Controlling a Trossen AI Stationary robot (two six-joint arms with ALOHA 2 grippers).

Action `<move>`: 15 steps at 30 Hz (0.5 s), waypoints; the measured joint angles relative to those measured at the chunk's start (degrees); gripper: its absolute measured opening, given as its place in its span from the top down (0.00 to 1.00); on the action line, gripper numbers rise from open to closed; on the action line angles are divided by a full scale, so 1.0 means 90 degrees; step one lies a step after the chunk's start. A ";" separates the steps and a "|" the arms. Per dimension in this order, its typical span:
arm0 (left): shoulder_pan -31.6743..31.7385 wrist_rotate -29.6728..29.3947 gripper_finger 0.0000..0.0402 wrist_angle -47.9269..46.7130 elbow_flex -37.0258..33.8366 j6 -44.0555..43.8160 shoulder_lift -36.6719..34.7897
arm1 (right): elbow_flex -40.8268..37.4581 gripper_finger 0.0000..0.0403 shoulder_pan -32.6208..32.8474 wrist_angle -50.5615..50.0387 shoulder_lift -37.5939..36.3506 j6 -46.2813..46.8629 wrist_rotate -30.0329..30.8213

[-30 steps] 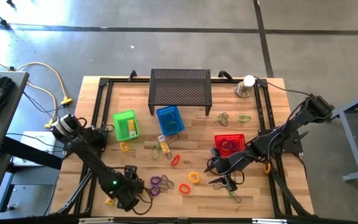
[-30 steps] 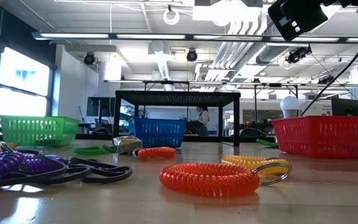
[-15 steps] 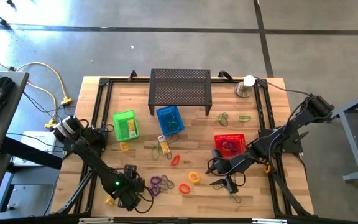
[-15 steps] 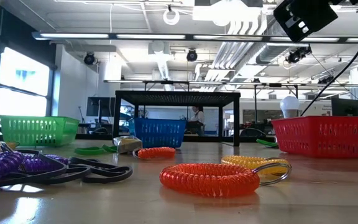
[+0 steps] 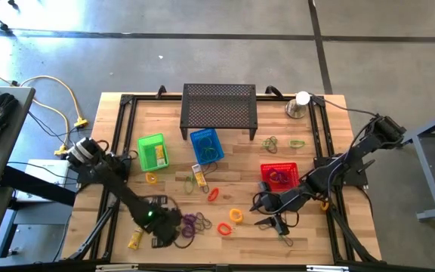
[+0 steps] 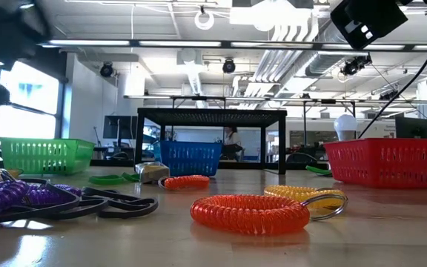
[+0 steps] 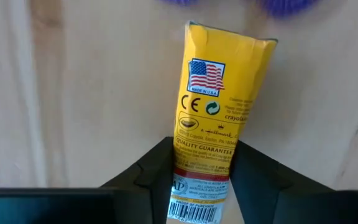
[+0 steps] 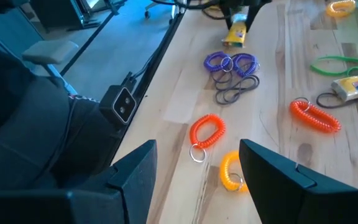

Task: Pick & Place Office Desk Supplies
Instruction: Put the yellow crayon box into the green basket

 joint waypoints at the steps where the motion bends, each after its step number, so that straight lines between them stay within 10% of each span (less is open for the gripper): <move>1: 0.0136 0.0139 0.67 -0.0008 0.0002 0.0138 -0.0095 | 0.0000 0.46 0.0011 0.0004 0.0000 0.0002 0.0004; 15: 0.2886 -0.0225 0.67 -0.3008 0.0022 0.0500 -0.2186 | 0.0000 0.46 0.0061 0.0000 0.0000 -0.0052 0.0283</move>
